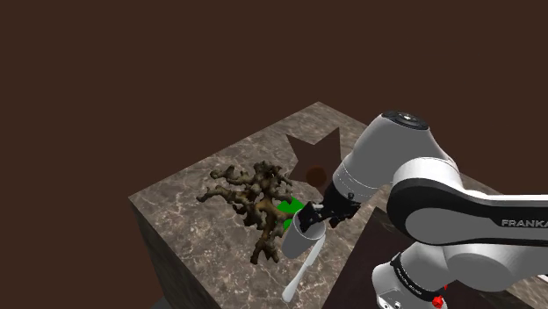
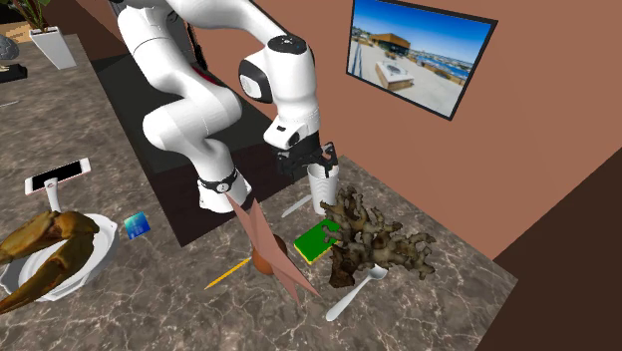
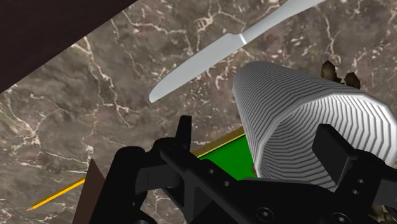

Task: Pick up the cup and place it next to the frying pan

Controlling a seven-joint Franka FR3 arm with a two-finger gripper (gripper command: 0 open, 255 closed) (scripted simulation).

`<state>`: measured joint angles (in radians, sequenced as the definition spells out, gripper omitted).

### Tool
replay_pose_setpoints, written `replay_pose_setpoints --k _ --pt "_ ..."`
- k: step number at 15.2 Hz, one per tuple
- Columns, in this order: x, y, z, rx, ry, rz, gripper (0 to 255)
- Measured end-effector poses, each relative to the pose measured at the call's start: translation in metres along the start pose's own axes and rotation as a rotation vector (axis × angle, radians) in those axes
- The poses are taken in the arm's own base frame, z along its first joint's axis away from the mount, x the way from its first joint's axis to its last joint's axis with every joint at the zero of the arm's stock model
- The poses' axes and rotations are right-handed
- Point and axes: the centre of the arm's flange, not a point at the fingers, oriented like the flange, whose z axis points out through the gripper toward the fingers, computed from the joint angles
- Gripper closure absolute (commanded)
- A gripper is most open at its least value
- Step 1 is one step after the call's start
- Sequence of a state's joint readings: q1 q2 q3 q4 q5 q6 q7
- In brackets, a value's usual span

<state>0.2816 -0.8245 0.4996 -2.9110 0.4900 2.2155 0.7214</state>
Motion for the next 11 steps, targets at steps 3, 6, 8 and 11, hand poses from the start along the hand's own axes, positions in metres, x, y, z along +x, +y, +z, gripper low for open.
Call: replay_pose_setpoints --k 3,6,8,11 --pt "0.0 0.0 0.0001 0.0 0.0 0.0 255" --pt "0.0 0.0001 0.0 0.0 0.0 0.0 255" --pt "0.0 0.0001 0.0 0.0 0.0 0.0 255" --pt "0.0 0.0001 0.0 0.0 0.0 0.0 255"
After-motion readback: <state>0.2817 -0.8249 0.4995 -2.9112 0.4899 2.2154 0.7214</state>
